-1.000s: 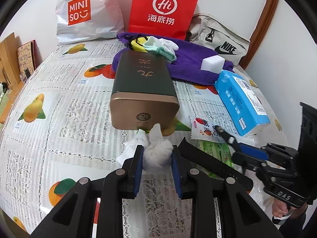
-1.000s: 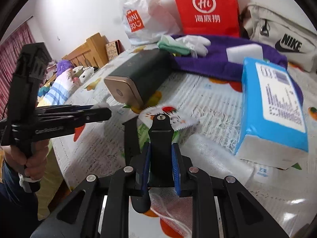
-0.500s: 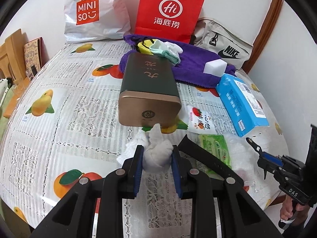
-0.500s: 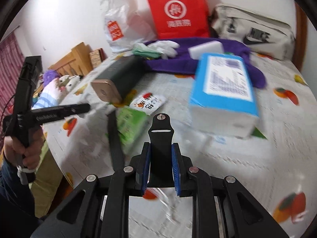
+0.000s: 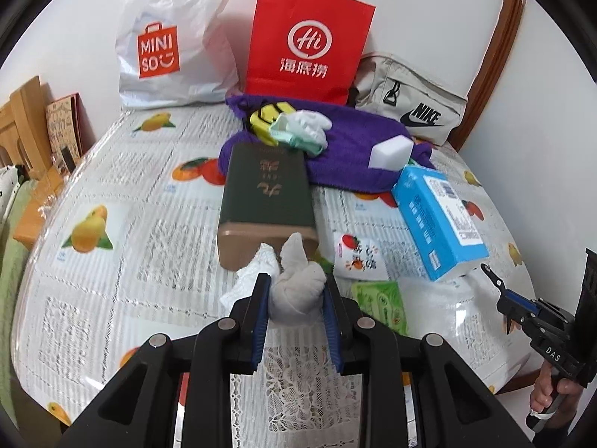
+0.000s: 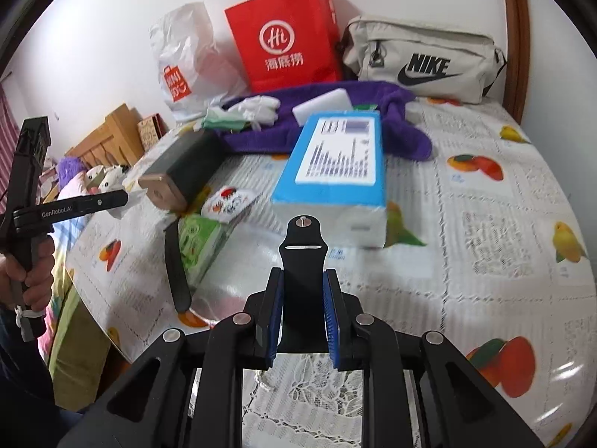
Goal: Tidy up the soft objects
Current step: 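Carry the white cloth and black strap over the purple towel with both tools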
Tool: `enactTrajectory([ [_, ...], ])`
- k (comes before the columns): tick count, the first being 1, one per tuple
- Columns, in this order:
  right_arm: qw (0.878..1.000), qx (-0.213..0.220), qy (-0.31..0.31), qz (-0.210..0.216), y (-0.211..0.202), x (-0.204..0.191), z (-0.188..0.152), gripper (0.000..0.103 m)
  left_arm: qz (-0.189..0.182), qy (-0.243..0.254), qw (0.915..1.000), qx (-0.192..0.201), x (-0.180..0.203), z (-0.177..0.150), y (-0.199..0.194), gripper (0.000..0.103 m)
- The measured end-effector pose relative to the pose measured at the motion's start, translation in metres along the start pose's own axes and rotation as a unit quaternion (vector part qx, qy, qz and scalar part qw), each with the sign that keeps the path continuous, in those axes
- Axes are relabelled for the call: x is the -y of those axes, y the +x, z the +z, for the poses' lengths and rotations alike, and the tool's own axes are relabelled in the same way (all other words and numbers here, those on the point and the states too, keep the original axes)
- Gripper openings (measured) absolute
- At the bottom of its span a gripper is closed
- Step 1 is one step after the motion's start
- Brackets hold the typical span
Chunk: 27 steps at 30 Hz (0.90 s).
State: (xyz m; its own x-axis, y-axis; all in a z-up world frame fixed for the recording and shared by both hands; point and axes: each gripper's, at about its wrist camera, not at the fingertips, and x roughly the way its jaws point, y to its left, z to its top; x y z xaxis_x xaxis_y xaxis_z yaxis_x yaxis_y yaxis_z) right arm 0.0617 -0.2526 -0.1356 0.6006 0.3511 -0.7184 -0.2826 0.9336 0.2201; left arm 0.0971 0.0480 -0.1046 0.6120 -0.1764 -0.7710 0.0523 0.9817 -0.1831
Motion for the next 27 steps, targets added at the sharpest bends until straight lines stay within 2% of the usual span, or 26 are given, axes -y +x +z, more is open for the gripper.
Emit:
enactTrajectory([
  [11,1.000,0.027,-0.004,-0.003,-0.013,0.003,0.034,0.021,0.008,0.002,0.9997,0.022,0.004,0.026,-0.016,0.026],
  [27,0.999,0.037,-0.011,-0.003,-0.008,0.007,0.076,0.021,0.010,0.005,0.9996,0.027,0.009,0.056,-0.008,0.026],
])
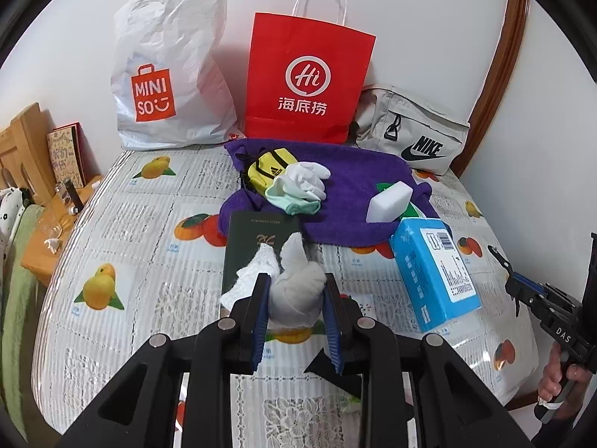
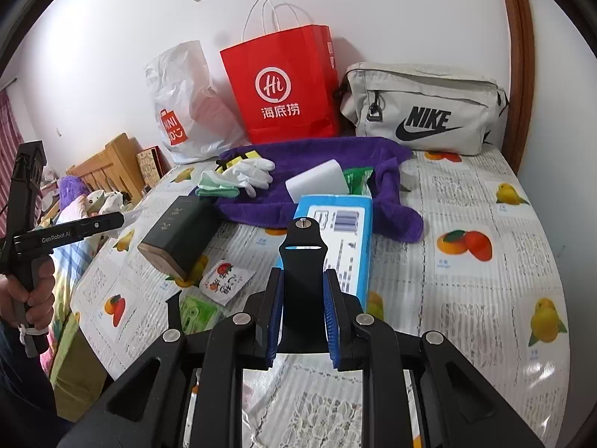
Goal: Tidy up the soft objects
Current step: 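Carry the white cloth and black strap over the purple towel with both tools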
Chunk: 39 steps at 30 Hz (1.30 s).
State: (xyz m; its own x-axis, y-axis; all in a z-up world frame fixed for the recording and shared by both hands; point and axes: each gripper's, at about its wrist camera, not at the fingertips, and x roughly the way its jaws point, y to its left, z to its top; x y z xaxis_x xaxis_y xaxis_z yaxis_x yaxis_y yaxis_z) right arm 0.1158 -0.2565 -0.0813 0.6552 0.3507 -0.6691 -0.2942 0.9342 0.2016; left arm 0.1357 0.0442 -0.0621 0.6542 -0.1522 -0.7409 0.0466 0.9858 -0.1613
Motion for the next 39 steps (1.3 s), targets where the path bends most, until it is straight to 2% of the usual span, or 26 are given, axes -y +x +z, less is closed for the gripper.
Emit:
enactTrajectory([
  [20,1.000,0.019,0.002,0.006,0.035,0.015,0.067,0.021,-0.017,-0.001,0.9998,-0.014,0.010,0.043,0.041,0.026],
  [27,1.000,0.022,-0.001,0.001,0.055,0.023,0.092,0.021,-0.026,-0.004,0.9993,-0.027,0.010,0.063,0.070,0.026],
  [39,1.000,0.008,0.009,-0.013,0.096,0.044,0.112,0.021,-0.027,-0.007,0.9982,-0.054,0.005,0.090,0.131,0.026],
])
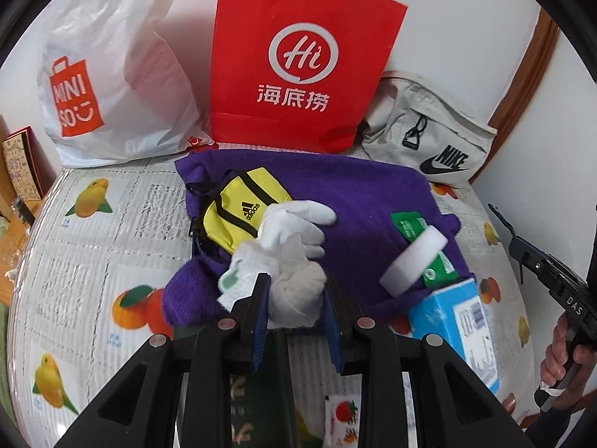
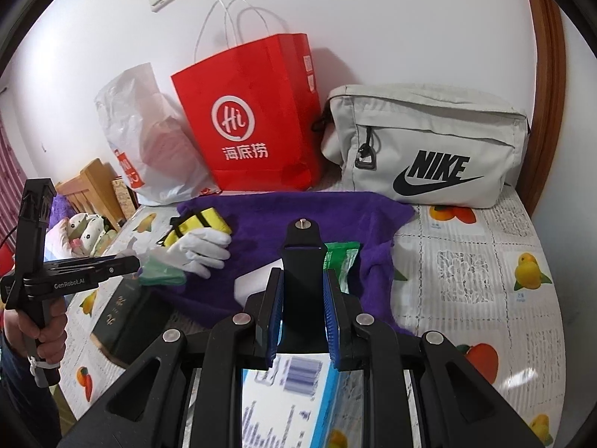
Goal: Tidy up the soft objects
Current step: 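Carry the white cloth and black strap over the purple towel with both tools, then open both tools to drop the cloth and strap onto the towel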
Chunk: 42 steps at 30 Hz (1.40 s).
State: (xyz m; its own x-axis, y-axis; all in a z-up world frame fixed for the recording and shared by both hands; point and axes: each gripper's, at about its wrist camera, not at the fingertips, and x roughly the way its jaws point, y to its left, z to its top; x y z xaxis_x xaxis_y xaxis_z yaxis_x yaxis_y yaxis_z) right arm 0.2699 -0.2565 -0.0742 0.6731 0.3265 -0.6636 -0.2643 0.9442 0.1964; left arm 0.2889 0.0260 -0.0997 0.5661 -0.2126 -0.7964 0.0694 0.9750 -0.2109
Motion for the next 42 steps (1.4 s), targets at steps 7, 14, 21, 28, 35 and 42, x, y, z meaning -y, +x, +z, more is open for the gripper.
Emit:
enactTrajectory([
  [7,1.000,-0.019,0.001,-0.003,0.031,0.010,0.005,0.021,0.001,-0.008,0.9999,-0.010,-0.007,0.014,0.028,0.026],
  [14,1.000,-0.030,0.002,-0.008,0.057,0.018,0.012,0.021,-0.004,0.001,0.9998,-0.017,-0.003,0.024,0.047,0.026],
  [21,0.999,-0.047,-0.005,-0.011,0.079,0.023,0.014,0.021,-0.012,0.002,0.9996,-0.024,0.002,0.031,0.060,0.026],
  [28,0.998,-0.061,-0.006,-0.004,0.095,0.023,0.010,0.021,-0.015,0.009,0.9992,-0.035,0.005,0.034,0.071,0.026],
  [35,0.998,-0.066,-0.006,-0.006,0.099,0.025,0.010,0.021,-0.017,0.007,0.9989,-0.042,0.005,0.035,0.076,0.028],
  [42,0.998,-0.061,-0.005,-0.011,0.085,0.025,0.008,0.021,-0.019,0.001,0.9987,-0.047,0.005,0.034,0.072,0.035],
])
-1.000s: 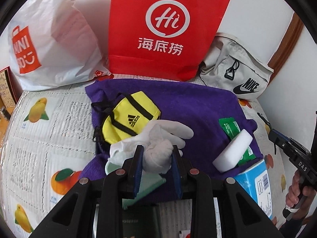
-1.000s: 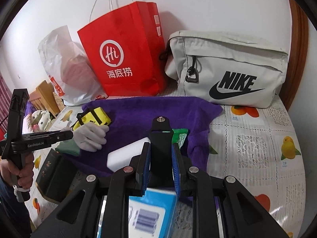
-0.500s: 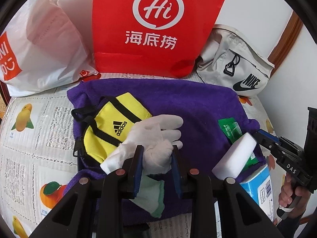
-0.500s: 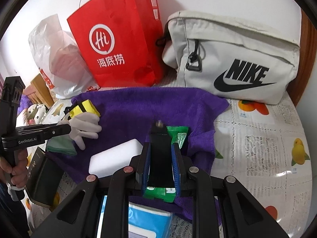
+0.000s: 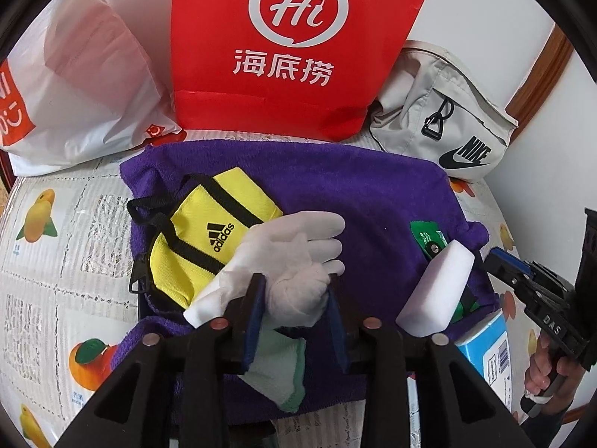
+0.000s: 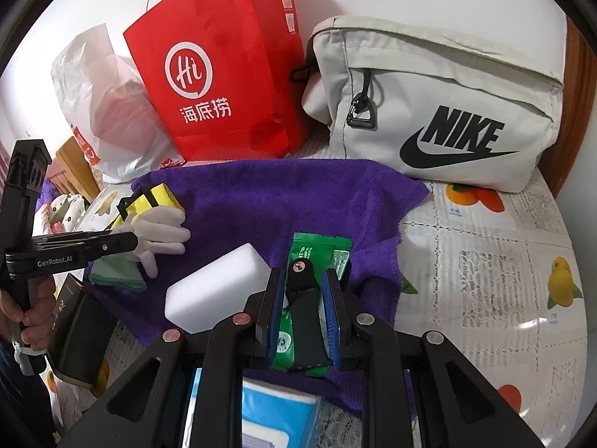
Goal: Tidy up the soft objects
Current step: 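Open both tools to drop the cloth and strap onto the towel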
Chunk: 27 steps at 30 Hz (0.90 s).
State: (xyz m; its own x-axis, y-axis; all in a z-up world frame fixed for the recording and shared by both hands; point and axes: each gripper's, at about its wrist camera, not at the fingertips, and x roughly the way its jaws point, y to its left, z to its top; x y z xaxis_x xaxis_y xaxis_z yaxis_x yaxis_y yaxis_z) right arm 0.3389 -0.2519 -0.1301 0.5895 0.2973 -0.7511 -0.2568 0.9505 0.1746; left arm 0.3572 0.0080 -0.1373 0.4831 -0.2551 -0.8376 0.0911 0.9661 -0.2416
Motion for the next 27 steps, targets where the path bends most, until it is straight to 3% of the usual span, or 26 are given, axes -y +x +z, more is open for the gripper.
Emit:
enactTrajectory([
  [3,1.000,0.002,-0.002,-0.002,-0.008,-0.003,-0.004,0.022,0.002,-0.002,1.0000,-0.002,0.003,-0.001,-0.004,0.053],
  [4,1.000,0.002,-0.001,-0.001,-0.011,-0.004,-0.006,0.023,0.005,-0.001,1.0000,0.000,0.004,-0.002,-0.007,0.053],
  [7,1.000,0.006,-0.002,0.000,-0.020,-0.008,-0.011,0.039,0.014,0.000,0.9999,0.003,0.008,-0.005,-0.014,0.060],
  [19,1.000,0.021,-0.006,0.011,-0.067,-0.035,-0.039,0.044,0.029,-0.005,0.9992,0.027,0.008,-0.032,-0.069,0.061],
  [27,0.999,0.029,-0.010,0.026,-0.103,-0.056,-0.074,0.063,0.024,-0.003,0.9993,0.029,0.010,-0.070,-0.099,0.061],
])
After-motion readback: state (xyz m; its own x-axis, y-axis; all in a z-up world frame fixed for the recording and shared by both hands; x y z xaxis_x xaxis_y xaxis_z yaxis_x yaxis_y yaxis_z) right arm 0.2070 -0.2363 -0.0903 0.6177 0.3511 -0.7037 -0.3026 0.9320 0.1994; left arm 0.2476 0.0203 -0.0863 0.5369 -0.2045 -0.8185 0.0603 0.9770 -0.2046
